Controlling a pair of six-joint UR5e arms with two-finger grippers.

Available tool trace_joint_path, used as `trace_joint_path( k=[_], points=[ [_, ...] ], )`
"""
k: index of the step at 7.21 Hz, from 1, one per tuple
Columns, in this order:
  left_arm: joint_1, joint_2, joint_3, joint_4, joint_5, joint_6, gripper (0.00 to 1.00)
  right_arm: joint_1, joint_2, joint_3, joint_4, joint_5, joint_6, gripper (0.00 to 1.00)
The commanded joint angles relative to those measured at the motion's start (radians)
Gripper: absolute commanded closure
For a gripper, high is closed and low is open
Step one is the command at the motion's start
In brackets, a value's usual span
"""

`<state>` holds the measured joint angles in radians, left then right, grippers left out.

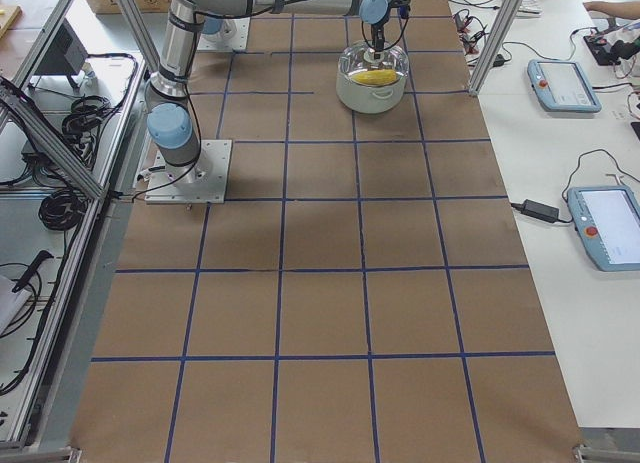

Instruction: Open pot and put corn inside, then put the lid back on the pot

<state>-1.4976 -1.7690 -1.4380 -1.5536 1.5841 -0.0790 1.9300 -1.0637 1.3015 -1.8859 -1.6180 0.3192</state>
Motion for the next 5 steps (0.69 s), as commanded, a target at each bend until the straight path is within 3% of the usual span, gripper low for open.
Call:
trace_joint_path(
  k=[1,4,5],
  points=[
    [-0.001,-0.004,-0.001,0.001,-0.006,-0.002,0.00,0.001,-0.001,-0.001,0.010,0.000,0.014,0.81],
    [-0.001,-0.004,-0.004,0.001,0.004,-0.002,0.00,0.001,-0.001,-0.001,0.010,0.000,0.012,0.80],
    [-0.001,-0.009,-0.012,0.001,0.002,-0.002,0.00,0.001,0.001,-0.001,0.010,0.000,0.012,0.56]
  ],
)
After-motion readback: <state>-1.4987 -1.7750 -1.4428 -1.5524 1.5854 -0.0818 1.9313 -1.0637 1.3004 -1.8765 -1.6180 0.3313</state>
